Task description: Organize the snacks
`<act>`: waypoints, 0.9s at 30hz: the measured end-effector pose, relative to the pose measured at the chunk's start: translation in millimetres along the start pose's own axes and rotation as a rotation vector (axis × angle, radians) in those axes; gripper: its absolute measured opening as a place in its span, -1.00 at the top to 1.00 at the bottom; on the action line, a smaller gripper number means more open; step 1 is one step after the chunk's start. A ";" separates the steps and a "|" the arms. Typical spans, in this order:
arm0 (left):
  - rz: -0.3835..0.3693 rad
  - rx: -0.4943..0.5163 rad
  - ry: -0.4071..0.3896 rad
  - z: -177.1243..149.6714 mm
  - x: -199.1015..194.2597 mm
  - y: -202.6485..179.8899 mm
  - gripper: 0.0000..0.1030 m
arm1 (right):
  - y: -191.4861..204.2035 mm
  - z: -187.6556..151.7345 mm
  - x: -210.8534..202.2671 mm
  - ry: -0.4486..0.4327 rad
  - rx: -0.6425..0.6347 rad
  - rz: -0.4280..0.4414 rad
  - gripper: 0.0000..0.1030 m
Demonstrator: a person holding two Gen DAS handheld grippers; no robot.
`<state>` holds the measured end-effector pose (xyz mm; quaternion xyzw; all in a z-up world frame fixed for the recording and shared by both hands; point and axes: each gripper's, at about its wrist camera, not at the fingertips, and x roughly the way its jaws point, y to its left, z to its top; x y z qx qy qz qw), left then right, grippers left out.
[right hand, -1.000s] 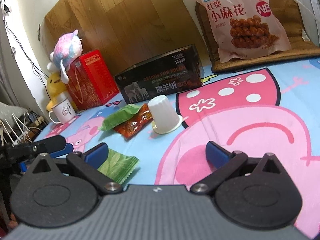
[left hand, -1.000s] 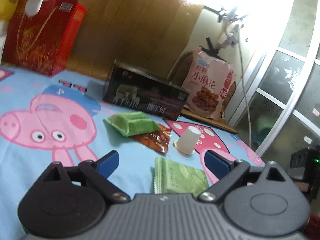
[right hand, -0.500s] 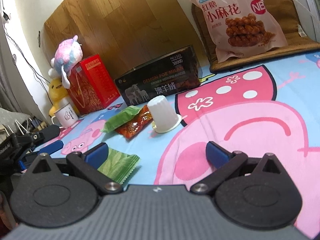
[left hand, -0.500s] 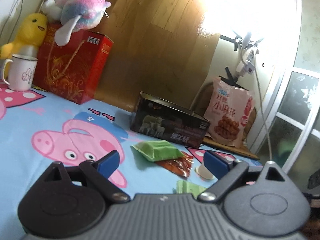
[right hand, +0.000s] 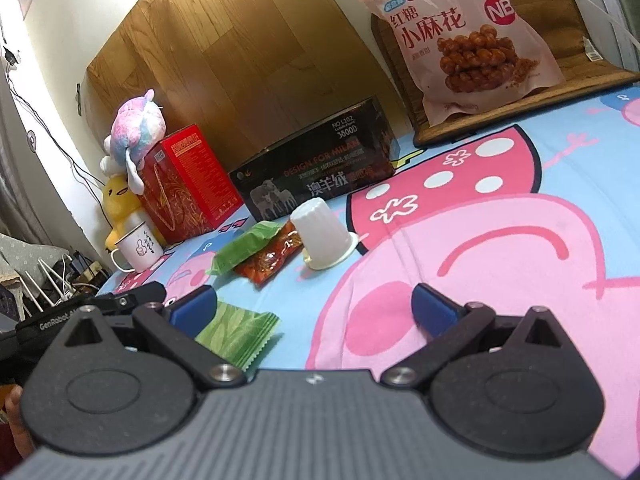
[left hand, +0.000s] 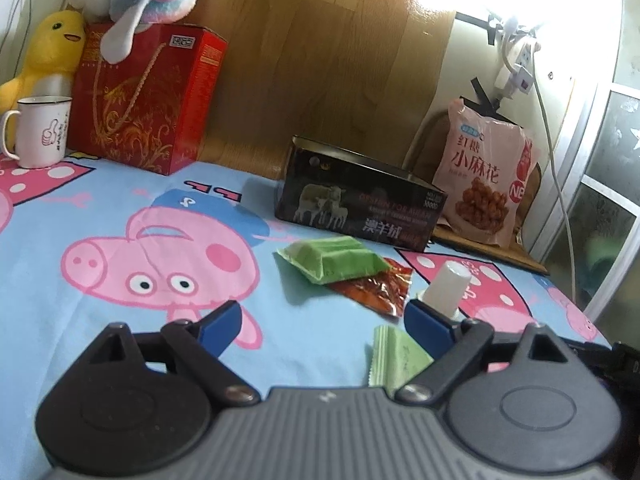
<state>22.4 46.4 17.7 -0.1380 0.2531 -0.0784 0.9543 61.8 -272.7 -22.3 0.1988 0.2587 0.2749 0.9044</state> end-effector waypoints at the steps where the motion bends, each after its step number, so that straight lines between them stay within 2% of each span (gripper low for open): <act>1: -0.005 0.003 0.004 0.2 0.9 -0.5 -0.75 | 0.2 -0.2 -0.1 -0.001 0.002 0.001 -1.00; 12: -0.029 0.025 0.025 0.6 4.7 -5.0 -0.74 | 3.0 -0.8 -2.7 -0.017 -0.026 -0.026 -1.00; 18: -0.053 0.045 0.044 0.5 7.7 -7.7 -0.57 | 11.0 -2.8 -3.1 -0.013 -0.077 -0.035 -0.98; 20: -0.074 0.056 0.048 0.0 7.2 -8.8 -0.46 | 18.1 -5.2 -2.0 0.000 -0.124 -0.032 -0.82; 24: -0.127 0.061 0.077 -0.7 8.4 -9.9 -0.25 | 36.4 -13.5 4.2 0.063 -0.256 -0.009 -0.25; 27: -0.176 0.048 0.087 -1.5 7.4 -7.9 -0.17 | 53.9 -24.1 6.1 0.083 -0.384 0.017 -0.19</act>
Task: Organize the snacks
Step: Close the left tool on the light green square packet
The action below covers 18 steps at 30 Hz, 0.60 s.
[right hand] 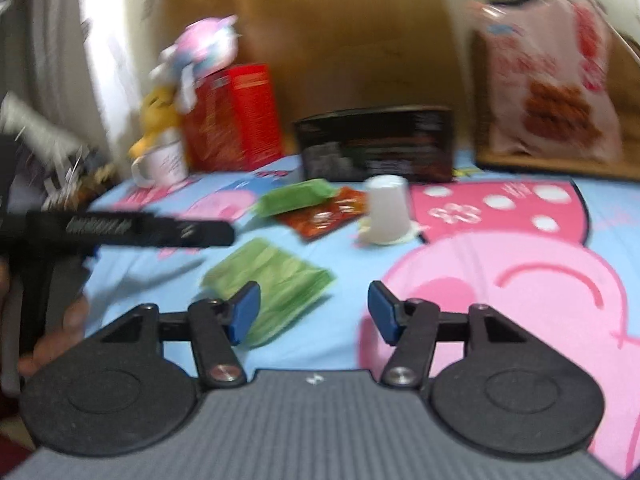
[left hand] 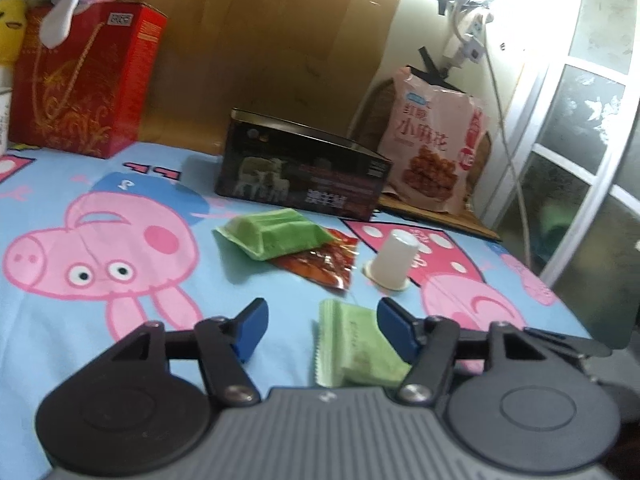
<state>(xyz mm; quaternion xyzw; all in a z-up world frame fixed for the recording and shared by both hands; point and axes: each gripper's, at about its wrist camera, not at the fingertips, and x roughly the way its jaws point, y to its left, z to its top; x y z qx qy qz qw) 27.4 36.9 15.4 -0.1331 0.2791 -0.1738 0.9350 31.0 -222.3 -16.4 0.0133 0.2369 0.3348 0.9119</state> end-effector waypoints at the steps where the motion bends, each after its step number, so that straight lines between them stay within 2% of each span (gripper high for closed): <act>1: -0.022 -0.004 0.002 -0.2 -0.7 1.2 -0.16 | 5.0 -0.9 0.8 0.004 -0.032 0.004 -0.13; 5: -0.081 -0.003 0.028 -1.0 0.6 0.2 -0.13 | 9.8 -1.0 3.9 0.015 -0.070 0.002 -0.10; 9: -0.108 0.022 0.072 -2.4 6.2 -5.4 -0.07 | 8.1 0.2 8.5 0.040 -0.066 0.011 -0.09; 12: -0.129 0.032 0.102 -3.7 9.7 -7.7 -0.07 | 12.9 -1.3 11.1 0.065 -0.076 0.033 0.04; 14: -0.141 0.040 0.119 -4.6 12.1 -8.9 0.01 | 16.8 -2.1 12.3 0.076 -0.097 0.041 0.06; 18: -0.156 0.056 0.146 -5.9 15.4 -12.1 0.29 | 21.5 -3.5 12.7 0.081 -0.121 0.030 0.10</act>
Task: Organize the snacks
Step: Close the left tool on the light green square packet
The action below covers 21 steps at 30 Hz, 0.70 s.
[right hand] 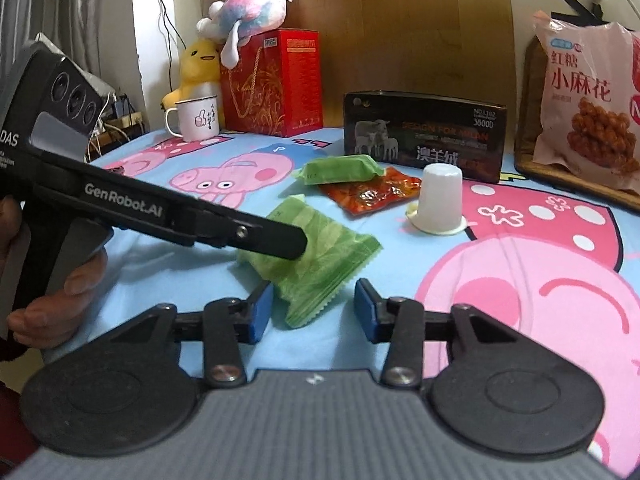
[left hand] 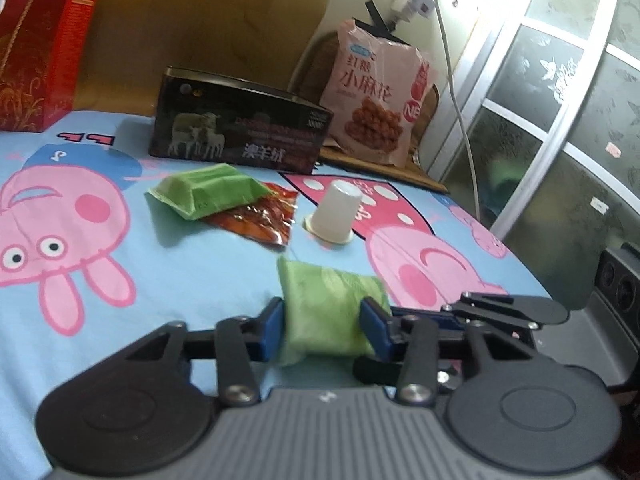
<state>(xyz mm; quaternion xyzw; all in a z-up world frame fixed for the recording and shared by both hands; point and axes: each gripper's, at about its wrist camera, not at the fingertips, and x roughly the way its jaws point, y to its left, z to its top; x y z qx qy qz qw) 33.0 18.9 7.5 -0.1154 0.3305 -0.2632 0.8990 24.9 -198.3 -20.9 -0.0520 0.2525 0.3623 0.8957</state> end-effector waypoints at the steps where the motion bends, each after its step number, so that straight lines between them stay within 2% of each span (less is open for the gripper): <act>1: -0.001 0.000 0.002 -0.1 0.2 -0.4 0.30 | 1.0 -0.1 -0.1 0.000 -0.006 -0.006 0.11; 7: -0.016 -0.039 0.007 1.1 0.8 5.2 0.39 | 1.0 -1.8 -1.3 -0.001 -0.007 -0.006 0.11; 8: -0.017 -0.041 0.005 0.8 0.3 5.1 0.40 | 1.8 -1.7 -0.8 0.001 -0.015 -0.008 0.16; 10: -0.016 -0.046 0.000 0.4 -1.2 3.9 0.40 | 4.1 -1.5 -0.1 -0.001 -0.028 -0.024 0.40; 12: -0.010 -0.055 -0.010 0.4 -3.7 3.2 0.40 | 4.8 -1.5 -0.3 -0.001 -0.034 -0.023 0.51; 13: -0.002 -0.059 -0.017 0.5 -5.4 2.6 0.40 | 4.7 -1.2 -0.3 -0.001 -0.028 -0.021 0.65; 15: 0.006 -0.078 -0.017 4.2 -7.7 2.1 0.40 | 5.2 0.5 -0.3 0.003 -0.022 -0.010 0.69; 18: 0.013 -0.104 -0.038 21.9 -14.6 1.3 0.40 | 2.1 11.4 -1.1 -0.017 -0.019 -0.001 0.70; 21: 0.025 -0.100 -0.058 55.9 -16.8 0.2 0.40 | -6.6 33.4 -0.8 -0.063 -0.014 0.016 0.70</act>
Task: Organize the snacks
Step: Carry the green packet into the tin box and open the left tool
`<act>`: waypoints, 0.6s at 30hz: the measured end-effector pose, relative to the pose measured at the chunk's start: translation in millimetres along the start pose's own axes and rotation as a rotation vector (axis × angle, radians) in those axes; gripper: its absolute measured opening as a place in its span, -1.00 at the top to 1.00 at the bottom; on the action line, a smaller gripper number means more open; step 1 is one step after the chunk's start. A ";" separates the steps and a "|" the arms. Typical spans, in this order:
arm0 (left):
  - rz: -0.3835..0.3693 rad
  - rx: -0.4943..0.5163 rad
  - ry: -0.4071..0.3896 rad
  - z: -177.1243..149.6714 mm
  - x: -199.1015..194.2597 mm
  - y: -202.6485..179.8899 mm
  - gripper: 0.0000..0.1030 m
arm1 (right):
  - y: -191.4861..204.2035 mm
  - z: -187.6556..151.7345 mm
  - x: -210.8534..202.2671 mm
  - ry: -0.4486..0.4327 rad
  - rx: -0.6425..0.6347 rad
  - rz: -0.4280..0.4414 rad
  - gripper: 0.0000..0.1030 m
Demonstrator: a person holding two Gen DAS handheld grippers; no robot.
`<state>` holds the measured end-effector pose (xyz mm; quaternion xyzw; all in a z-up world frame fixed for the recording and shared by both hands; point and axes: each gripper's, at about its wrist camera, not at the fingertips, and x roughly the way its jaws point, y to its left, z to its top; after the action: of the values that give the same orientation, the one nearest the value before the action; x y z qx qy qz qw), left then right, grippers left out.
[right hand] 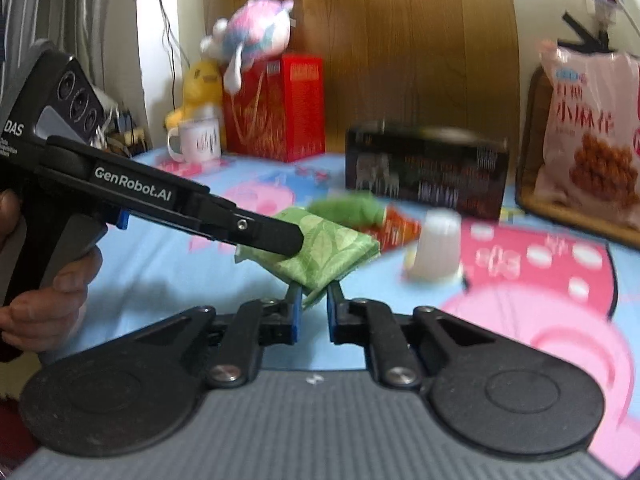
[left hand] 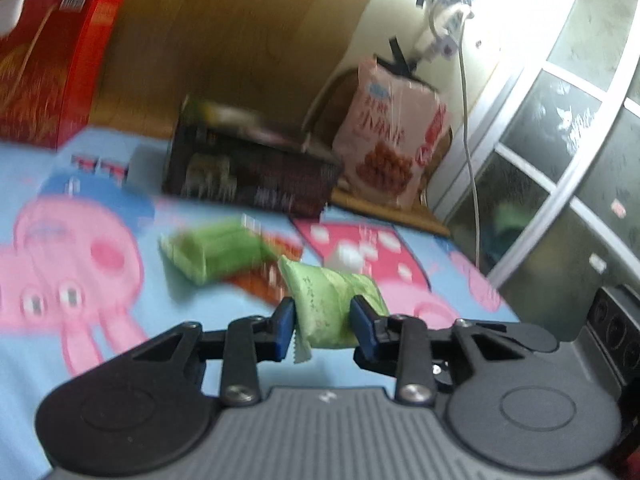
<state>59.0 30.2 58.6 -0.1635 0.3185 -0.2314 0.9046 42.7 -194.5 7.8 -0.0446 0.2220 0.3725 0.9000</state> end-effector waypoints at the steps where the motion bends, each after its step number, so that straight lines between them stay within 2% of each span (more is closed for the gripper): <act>1: 0.007 0.006 -0.005 12.8 2.2 -1.2 0.40 | -4.3 9.4 2.0 -0.013 -0.005 0.003 0.70; 6: 0.050 0.020 -0.024 78.3 31.0 -3.4 0.40 | -37.6 60.5 27.1 -0.051 -0.020 -0.005 0.70; 10: 0.092 0.028 -0.035 120.5 68.3 -0.1 0.40 | -70.4 97.1 59.1 -0.037 -0.007 -0.039 0.70; 13: 0.105 0.007 -0.034 142.4 92.7 8.7 0.40 | -92.1 119.0 84.5 -0.005 0.008 -0.066 0.70; 18: 0.138 -0.015 -0.017 161.3 128.5 24.9 0.40 | -116.7 132.6 111.8 0.045 0.041 -0.095 0.70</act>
<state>260.6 7.8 103.2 -0.1499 0.3230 -0.1645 0.9199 241.6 -173.0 68.5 -0.0448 0.2477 0.3237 0.9121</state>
